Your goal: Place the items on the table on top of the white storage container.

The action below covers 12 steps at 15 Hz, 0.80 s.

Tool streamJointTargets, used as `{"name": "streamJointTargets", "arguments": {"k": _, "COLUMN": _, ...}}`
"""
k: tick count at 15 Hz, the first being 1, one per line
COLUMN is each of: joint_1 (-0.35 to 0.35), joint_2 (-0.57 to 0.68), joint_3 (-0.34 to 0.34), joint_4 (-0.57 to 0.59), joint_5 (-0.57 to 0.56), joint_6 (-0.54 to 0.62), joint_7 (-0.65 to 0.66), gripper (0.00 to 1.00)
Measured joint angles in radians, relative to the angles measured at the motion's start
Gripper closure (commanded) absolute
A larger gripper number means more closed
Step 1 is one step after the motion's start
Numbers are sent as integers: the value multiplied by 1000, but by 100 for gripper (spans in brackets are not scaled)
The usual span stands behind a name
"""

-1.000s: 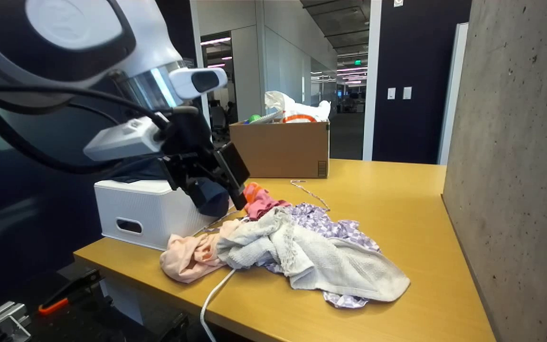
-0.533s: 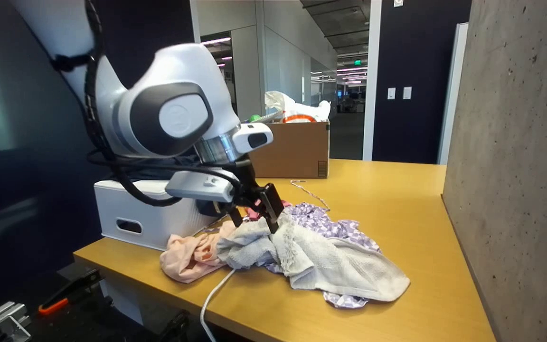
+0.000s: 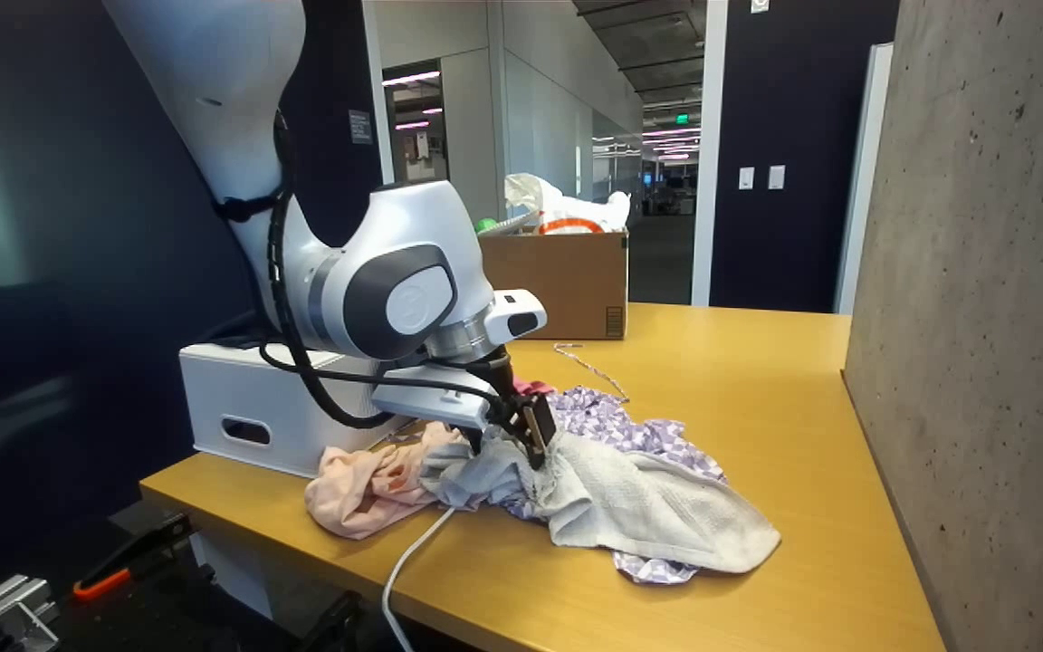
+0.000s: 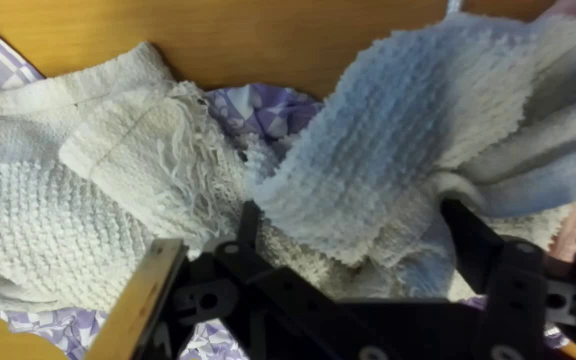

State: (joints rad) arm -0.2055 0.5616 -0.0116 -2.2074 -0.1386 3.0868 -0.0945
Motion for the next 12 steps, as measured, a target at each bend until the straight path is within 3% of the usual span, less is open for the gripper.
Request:
{"name": "streamJointTargets", "arguments": {"k": 7, "joint_1": -19, "joint_2": -22, "joint_3": 17, "joint_4": -4, "joint_5": 0, "joint_6": 0, "joint_7": -12, "gripper": 95}}
{"name": "streamJointTargets", "arguments": {"k": 9, "joint_1": -19, "joint_2": -39, "joint_3": 15, "joint_4": -3, "joint_5": 0, "joint_6": 0, "joint_7": -12, "gripper": 100}}
{"name": "streamJointTargets", "arguments": {"k": 12, "joint_1": -7, "joint_2": -95, "joint_3": -2, "joint_4": -3, "joint_5": 0, "joint_6": 0, "joint_7": -12, "gripper": 97}}
